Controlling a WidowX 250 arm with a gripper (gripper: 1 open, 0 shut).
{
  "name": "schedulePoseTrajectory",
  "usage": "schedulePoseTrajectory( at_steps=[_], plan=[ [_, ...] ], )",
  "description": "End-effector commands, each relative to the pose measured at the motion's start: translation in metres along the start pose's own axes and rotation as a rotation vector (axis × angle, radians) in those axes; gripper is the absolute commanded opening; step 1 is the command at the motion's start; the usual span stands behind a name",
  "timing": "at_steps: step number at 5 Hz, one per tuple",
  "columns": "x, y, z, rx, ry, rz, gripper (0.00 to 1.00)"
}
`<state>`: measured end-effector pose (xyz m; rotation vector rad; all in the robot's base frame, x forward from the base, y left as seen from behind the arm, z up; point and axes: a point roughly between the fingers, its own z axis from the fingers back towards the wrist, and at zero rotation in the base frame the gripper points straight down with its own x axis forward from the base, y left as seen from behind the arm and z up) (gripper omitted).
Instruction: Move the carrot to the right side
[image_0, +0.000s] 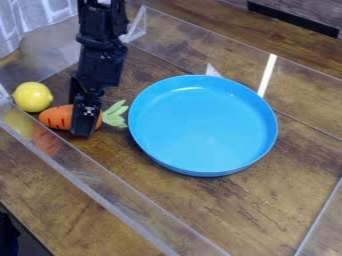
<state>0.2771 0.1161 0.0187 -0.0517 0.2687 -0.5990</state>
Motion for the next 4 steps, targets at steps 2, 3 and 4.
schedulePoseTrajectory(
  at_steps=[2,3,4],
  plan=[
    [-0.007,0.007,-0.002,-0.015,-0.006,0.028,1.00],
    [-0.011,0.011,-0.003,-0.019,-0.003,0.041,1.00],
    [-0.017,0.015,-0.004,-0.021,0.001,0.053,1.00]
  ],
)
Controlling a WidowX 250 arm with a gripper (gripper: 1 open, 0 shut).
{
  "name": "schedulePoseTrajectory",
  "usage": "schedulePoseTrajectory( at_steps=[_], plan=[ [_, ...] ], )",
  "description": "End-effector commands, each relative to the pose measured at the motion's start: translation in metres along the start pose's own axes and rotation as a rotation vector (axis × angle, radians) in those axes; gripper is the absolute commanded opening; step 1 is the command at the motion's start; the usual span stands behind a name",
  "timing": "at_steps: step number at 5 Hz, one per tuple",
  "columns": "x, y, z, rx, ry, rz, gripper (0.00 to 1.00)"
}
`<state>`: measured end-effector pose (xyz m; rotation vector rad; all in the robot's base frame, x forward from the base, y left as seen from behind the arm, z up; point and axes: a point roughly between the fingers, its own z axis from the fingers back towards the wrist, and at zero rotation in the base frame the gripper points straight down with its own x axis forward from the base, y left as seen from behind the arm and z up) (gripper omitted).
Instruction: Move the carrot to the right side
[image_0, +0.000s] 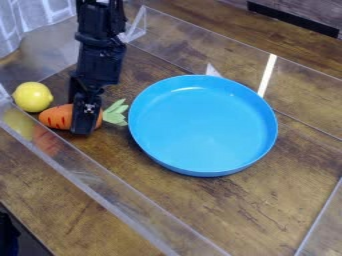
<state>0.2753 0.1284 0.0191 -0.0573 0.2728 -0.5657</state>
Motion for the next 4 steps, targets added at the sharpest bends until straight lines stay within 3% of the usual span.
schedulePoseTrajectory(
  at_steps=[1,3,4],
  plan=[
    [-0.014,0.011,-0.005,-0.012,0.005,0.033,1.00],
    [-0.024,0.018,-0.007,-0.022,0.009,0.054,1.00],
    [-0.028,0.020,-0.008,-0.027,0.009,0.060,0.00]
  ],
)
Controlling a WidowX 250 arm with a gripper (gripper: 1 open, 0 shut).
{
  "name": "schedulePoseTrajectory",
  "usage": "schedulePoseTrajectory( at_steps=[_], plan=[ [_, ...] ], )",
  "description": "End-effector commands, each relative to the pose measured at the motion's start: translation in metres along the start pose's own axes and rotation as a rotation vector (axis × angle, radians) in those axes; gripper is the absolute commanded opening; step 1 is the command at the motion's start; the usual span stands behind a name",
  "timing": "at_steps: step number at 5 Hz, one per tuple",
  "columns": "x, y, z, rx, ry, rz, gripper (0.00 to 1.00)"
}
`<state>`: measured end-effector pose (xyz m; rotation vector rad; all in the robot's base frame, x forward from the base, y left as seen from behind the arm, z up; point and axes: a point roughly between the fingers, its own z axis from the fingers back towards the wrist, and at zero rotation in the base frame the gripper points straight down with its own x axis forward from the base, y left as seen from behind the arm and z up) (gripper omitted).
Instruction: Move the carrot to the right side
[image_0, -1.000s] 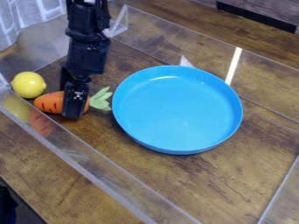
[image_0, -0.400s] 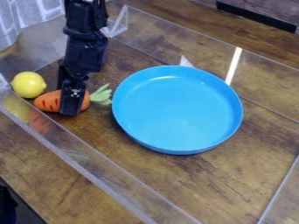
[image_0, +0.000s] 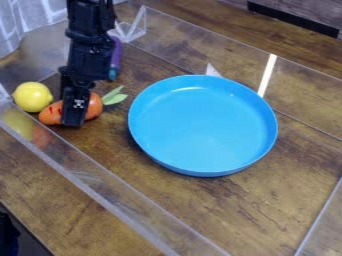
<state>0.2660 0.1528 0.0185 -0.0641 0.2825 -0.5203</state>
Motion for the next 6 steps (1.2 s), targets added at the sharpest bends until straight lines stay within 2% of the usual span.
schedulePoseTrajectory(
  at_steps=[1,6],
  plan=[
    [-0.0096,0.0056,-0.0045,-0.018,-0.001,0.029,1.00],
    [-0.0145,0.0111,-0.0045,-0.033,-0.015,0.087,1.00]
  ],
)
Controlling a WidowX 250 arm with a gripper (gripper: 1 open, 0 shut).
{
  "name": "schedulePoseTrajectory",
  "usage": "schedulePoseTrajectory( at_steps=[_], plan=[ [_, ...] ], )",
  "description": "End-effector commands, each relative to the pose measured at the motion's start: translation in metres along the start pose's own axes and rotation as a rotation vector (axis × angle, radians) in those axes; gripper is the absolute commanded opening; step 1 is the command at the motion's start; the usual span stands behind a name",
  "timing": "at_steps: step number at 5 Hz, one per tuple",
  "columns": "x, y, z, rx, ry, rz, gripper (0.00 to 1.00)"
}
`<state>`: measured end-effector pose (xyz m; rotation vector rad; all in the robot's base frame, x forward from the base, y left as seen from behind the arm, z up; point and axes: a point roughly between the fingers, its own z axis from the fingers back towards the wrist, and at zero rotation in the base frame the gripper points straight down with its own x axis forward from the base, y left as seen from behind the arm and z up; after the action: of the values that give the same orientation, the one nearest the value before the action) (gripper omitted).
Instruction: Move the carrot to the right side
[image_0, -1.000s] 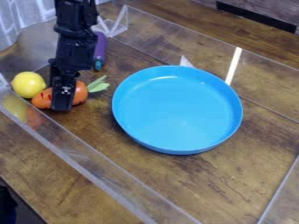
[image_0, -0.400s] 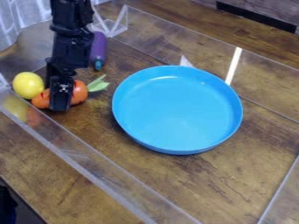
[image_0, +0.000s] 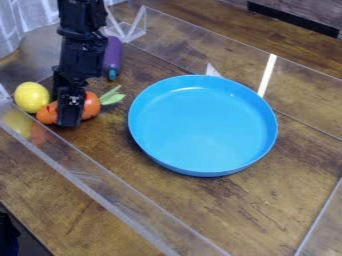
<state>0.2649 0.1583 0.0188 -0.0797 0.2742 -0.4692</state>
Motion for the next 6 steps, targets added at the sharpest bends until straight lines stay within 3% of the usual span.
schedulePoseTrajectory(
  at_steps=[1,6],
  plan=[
    [-0.0110,0.0085,-0.0041,-0.015,-0.003,0.050,1.00],
    [-0.0125,0.0135,-0.0038,-0.024,-0.011,0.098,1.00]
  ],
)
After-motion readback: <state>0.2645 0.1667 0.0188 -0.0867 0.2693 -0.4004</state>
